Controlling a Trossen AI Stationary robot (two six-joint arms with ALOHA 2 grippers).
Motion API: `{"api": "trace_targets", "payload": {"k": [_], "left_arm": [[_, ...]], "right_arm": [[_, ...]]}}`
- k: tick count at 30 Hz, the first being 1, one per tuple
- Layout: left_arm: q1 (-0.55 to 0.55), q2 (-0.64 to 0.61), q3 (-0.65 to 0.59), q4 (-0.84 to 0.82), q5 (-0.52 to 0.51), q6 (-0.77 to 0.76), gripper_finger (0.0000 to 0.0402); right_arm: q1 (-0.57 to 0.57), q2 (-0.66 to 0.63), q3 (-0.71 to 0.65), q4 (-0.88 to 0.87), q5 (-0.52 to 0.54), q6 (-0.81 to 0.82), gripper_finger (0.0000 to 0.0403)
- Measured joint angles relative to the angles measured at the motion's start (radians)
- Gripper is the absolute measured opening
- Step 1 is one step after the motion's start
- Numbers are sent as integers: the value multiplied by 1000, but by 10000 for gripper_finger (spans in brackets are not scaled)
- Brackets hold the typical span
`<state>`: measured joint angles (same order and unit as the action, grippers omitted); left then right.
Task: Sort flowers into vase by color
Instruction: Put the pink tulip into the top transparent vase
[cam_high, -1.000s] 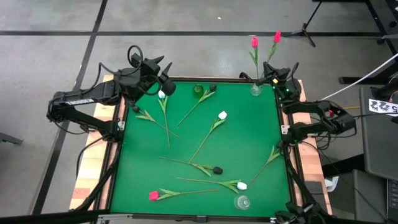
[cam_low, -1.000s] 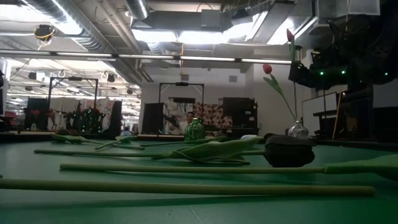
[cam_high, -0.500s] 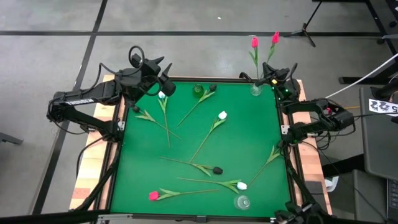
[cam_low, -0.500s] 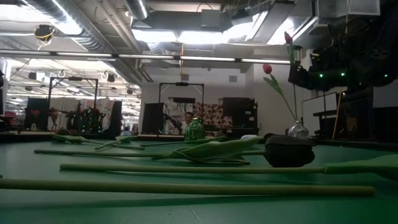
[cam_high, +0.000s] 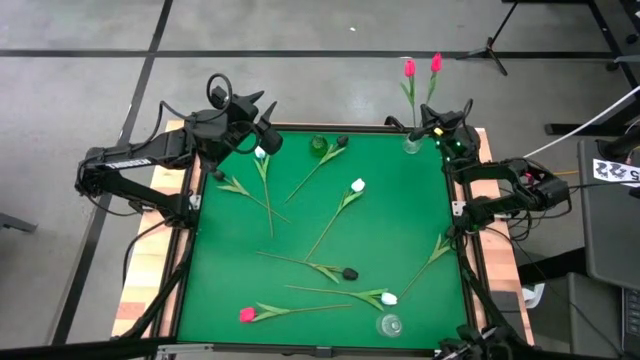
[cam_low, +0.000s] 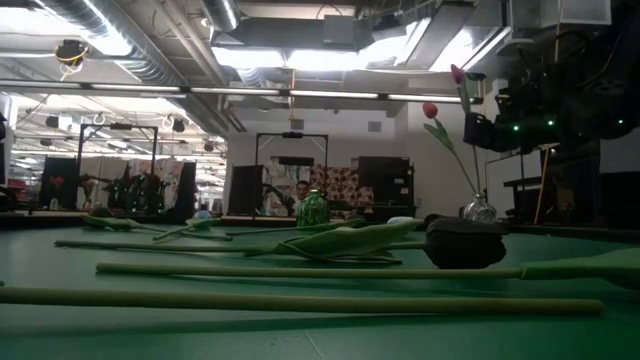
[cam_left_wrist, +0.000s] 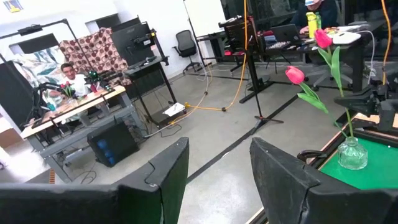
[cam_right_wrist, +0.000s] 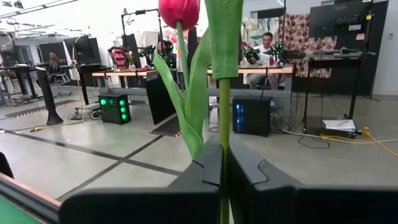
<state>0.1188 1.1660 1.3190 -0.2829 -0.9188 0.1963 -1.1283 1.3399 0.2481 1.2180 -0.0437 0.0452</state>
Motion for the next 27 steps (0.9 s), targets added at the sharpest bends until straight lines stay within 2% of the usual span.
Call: {"api": "trace_targets", "payload": {"k": [18, 27], "left_arm": [[0, 0, 0, 1, 0, -30, 169], [0, 0, 0, 2, 0, -42, 169]], "right_arm": [[2, 0, 0, -153, 13, 75, 4], [2, 0, 0, -225, 18, 106, 16]]}}
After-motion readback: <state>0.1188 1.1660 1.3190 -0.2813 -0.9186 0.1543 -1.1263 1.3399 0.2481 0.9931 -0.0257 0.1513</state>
